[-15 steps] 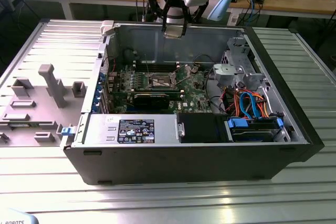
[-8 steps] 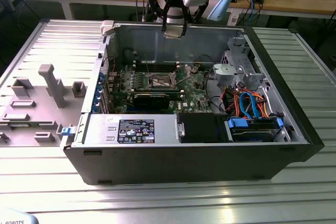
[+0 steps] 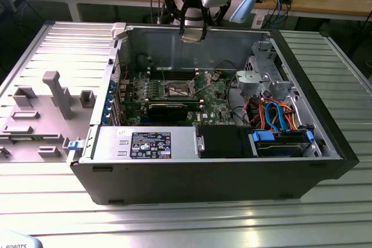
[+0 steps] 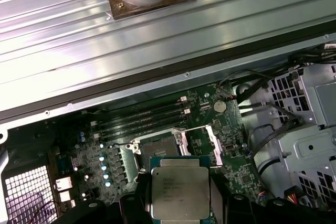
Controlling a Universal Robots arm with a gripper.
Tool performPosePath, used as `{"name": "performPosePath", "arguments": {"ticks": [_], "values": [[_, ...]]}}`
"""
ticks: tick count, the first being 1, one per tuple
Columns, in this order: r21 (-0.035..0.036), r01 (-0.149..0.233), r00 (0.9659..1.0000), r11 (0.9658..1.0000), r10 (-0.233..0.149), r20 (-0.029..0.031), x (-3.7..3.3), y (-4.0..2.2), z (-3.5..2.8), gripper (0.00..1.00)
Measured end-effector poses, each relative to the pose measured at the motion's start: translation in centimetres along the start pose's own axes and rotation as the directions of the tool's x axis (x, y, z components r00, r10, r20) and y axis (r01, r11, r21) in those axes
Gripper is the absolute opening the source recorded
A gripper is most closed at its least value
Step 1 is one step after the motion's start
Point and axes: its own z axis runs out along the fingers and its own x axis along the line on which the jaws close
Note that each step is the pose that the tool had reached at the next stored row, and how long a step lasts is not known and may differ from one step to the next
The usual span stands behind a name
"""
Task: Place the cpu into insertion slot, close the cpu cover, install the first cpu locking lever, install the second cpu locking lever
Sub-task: 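Place the cpu into insertion slot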
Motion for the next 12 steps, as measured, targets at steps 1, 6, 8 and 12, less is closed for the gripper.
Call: {"name": "performPosePath", "arguments": {"ticks": [1, 6, 8, 12], "values": [[-0.0001, -0.002, 1.0, 1.0, 0.002, 0.0002, 0.02, 0.0, 0.0, 0.54], [-0.0001, -0.006, 1.0, 1.0, 0.006, 0.0005, 0.02, -0.01, 0.0, 0.54], [-0.0001, -0.011, 0.9999, 0.9999, 0.011, 0.001, 0.02, -0.01, 0.01, 0.54], [0.0006, -0.045, 0.999, 0.999, 0.045, 0.0045, 0.02, -0.02, 0.05, 0.54]]}}
